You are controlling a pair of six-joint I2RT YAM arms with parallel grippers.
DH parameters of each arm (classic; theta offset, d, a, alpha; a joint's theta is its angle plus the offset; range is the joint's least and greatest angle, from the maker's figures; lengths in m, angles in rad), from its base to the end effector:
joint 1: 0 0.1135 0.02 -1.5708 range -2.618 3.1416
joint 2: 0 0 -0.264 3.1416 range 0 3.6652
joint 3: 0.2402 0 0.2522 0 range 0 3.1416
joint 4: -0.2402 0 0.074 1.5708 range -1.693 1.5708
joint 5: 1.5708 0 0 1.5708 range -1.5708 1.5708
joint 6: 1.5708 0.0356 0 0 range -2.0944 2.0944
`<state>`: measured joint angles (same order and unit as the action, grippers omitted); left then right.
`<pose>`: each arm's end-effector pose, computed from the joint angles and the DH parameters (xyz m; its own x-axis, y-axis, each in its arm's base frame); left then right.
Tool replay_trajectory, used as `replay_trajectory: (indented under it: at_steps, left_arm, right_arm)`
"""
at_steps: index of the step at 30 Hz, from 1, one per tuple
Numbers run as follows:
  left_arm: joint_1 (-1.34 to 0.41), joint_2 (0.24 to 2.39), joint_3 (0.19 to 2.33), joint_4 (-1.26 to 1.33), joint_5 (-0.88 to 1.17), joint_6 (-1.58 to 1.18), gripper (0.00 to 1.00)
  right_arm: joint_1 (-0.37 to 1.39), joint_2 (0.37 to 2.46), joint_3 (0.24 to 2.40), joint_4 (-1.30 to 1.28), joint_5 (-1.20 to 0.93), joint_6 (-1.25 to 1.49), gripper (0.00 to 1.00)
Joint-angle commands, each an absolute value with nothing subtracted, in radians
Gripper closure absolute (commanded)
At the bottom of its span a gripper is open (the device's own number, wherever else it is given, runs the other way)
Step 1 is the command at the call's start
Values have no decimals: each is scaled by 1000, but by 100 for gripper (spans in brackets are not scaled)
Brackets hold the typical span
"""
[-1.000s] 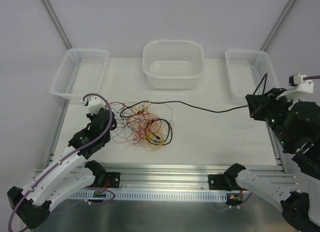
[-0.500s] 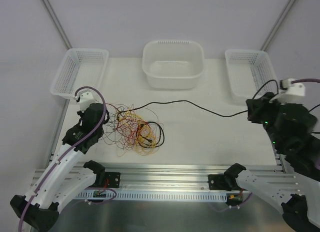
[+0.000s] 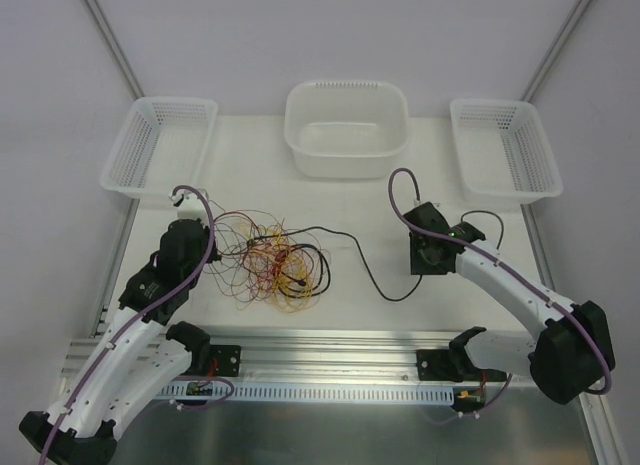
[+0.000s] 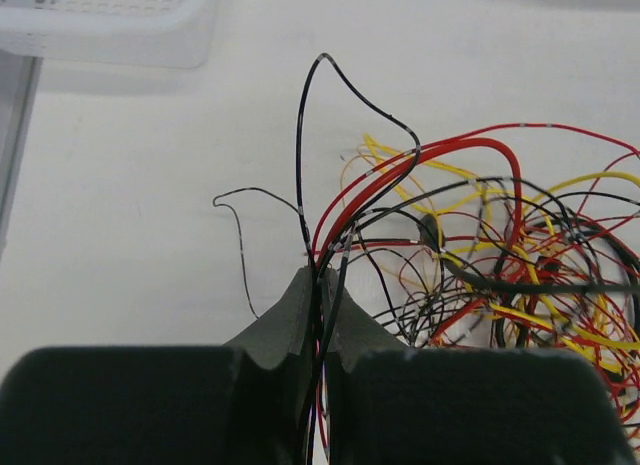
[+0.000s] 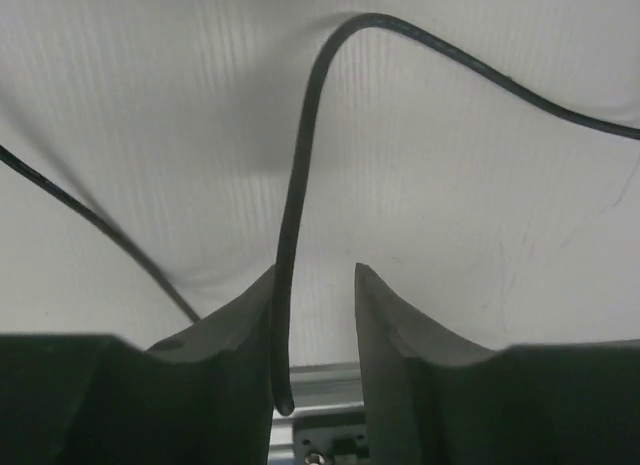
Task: Untangle the cables
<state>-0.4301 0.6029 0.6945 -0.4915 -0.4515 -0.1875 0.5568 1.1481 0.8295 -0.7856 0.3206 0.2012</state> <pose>0.1325 -0.0437 0.3041 -0.3495 -0.0242 -0.9366 -0.0562 0.9984 -0.0048 0.1856 0.1023 0.2382 -0.8191 -0.2865 -0.4970 -0.2220 0.9572 -0.1859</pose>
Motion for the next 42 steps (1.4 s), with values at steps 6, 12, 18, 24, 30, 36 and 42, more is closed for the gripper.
replay_trajectory:
  at_steps: [6,12,18,24,30,36,42]
  left_arm:
    - [-419,611,675,-413,-327,-124,100]
    - [-419,626,675,-411,-298,-130,100]
    - [-417,617,673,-413,-307,-123,100]
    - [-417,604,670,-411,-304,-126,100]
    - [-419,594,666,-411,-305,-127,100]
    - [-417,595,667,-413,-302,-126,100]
    - [-417,598,666,-411,-296,-127,100]
  right_arm:
    - [676,1171,971,-681,143,-30,31]
    - [750,1132,1171,-736,86,-208,25]
    - [755,1147,1287,-712,-66,-288,24]
    - [755,1290,1285,-557,-215,-402,28]
    - [752,1448,1301,-424,-256,-497,31]
    - [738,1630,1345,-356,-270,-528,35]
    - [729,1746,1364,-267,-255,-529,36]
